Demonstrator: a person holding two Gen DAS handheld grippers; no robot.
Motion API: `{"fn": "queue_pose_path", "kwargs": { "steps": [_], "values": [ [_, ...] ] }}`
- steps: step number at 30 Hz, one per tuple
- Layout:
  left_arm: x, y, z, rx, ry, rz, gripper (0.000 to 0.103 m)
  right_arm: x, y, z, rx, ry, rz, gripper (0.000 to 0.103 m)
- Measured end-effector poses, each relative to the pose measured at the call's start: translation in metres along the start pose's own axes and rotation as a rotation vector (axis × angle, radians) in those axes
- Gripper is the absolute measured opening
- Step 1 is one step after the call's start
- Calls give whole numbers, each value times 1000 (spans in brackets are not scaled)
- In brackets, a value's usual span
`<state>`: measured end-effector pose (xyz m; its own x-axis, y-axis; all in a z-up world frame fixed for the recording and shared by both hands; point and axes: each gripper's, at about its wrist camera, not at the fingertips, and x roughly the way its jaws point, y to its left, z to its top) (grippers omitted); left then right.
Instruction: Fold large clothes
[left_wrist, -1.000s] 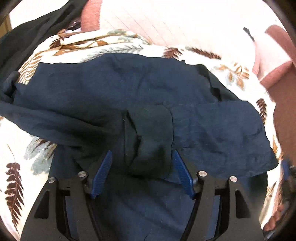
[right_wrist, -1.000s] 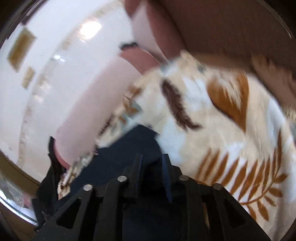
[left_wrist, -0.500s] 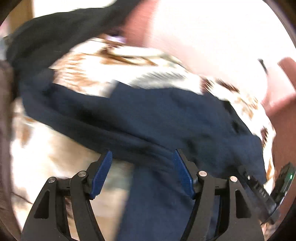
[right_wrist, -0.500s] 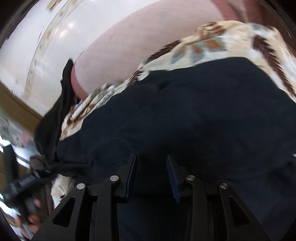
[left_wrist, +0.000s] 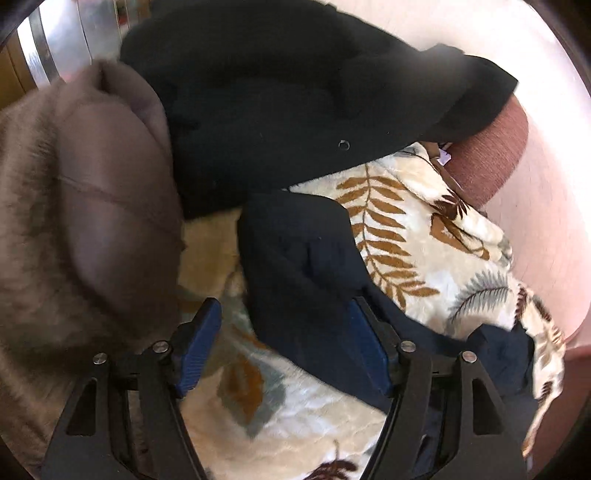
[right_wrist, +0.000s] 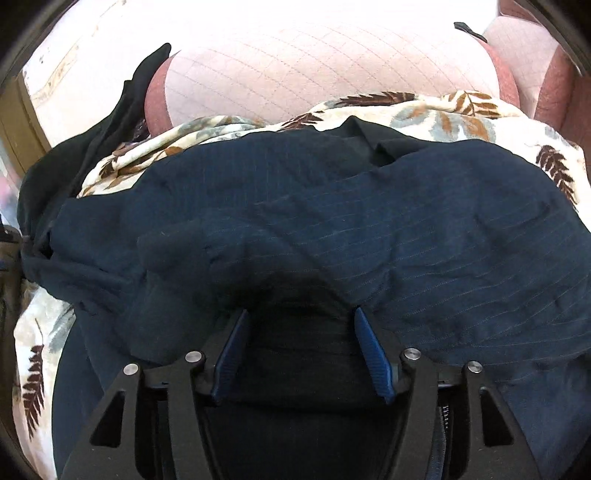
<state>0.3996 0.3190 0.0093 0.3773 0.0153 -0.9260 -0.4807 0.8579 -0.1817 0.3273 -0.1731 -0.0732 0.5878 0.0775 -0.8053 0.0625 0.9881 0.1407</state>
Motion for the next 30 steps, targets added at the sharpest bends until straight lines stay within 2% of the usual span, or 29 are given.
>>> {"fn": "queue_pose_path", "kwargs": {
  "steps": [5,6,8,10,14,21,26,30],
  "values": [
    [38,-5,1,-65,57,-51,70,4,2,4,-9,4,-14,63],
    [40,-5,-2,-83,47,-66,66,4,1,4,-5,4,-8,63],
    [38,-5,-6,-100,21,-67,29,6,1,5,5,3,10,63],
    [31,-9,-11,-88,15,-84,9,3,-3,7,17,4,36,62],
    [-7,-26,-20,-38,-64,-123,5,-16,-19,6,84,2,76,54],
    [-70,-85,-52,71,-132,-241,5,-73,-51,-7,116,-47,118,57],
    [-93,-144,-91,162,-121,-314,5,-101,-78,-17,102,-49,32,57],
    [-93,-201,-132,243,-84,-360,4,-105,-114,-31,191,-56,-12,57]
  ]
}}
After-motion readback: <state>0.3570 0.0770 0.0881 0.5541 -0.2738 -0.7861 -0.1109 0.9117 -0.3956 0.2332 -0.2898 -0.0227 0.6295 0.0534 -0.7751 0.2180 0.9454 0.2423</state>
